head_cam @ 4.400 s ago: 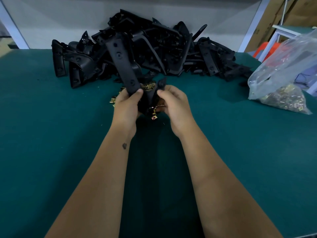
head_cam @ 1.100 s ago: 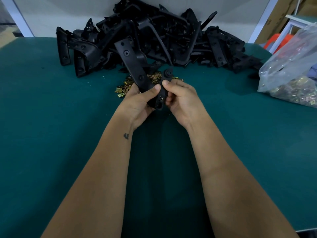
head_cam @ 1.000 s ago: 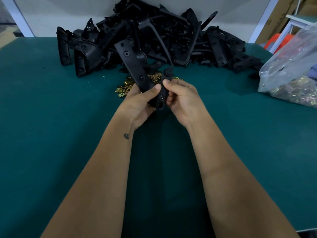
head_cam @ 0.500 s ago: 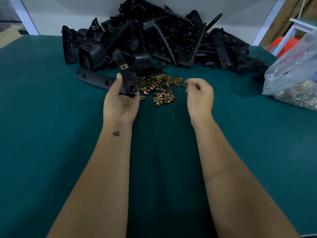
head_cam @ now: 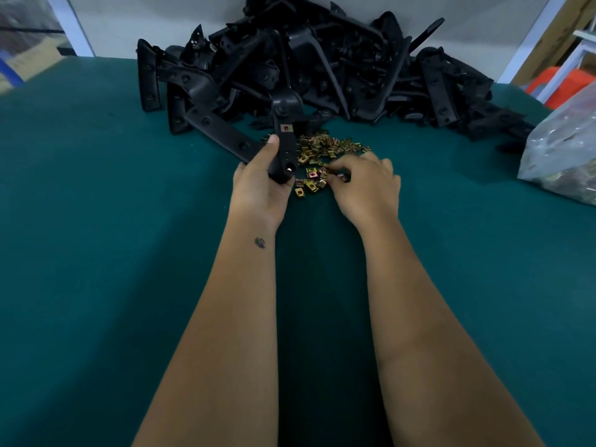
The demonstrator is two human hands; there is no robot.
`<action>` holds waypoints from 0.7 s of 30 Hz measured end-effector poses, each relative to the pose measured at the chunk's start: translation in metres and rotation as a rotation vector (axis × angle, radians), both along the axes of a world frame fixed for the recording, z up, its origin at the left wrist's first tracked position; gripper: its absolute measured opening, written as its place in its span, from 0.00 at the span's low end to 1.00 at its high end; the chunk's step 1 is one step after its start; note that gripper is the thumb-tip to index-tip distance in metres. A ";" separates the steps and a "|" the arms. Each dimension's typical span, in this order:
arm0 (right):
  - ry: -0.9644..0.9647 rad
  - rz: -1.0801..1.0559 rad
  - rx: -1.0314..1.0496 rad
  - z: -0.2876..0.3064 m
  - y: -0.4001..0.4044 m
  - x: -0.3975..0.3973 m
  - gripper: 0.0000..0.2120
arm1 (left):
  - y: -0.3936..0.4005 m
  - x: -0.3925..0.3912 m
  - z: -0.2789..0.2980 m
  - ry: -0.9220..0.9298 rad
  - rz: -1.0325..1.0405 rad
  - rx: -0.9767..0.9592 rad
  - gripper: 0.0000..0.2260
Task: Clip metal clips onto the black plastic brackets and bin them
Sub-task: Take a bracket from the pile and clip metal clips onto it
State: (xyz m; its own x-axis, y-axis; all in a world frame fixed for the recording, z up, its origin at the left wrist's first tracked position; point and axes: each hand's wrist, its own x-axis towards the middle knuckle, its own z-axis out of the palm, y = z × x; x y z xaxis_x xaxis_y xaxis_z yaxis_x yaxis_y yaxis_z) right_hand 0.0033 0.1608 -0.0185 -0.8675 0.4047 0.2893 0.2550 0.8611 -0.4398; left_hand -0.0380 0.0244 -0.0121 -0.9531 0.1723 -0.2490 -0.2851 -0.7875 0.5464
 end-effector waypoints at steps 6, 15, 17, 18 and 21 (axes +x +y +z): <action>0.010 0.082 0.013 -0.002 -0.001 0.002 0.17 | -0.003 -0.003 0.000 0.009 -0.062 -0.015 0.02; 0.067 0.012 0.029 0.002 -0.002 0.007 0.11 | -0.013 -0.005 0.003 -0.068 -0.007 0.057 0.02; 0.111 0.016 0.012 0.003 -0.005 0.008 0.12 | -0.014 -0.005 0.004 -0.066 0.007 0.065 0.02; 0.136 0.049 -0.013 0.004 -0.008 0.008 0.12 | -0.013 -0.004 0.004 -0.061 0.007 0.058 0.02; 0.141 0.223 0.006 0.005 -0.020 0.008 0.09 | -0.012 -0.004 0.004 -0.044 0.001 0.005 0.02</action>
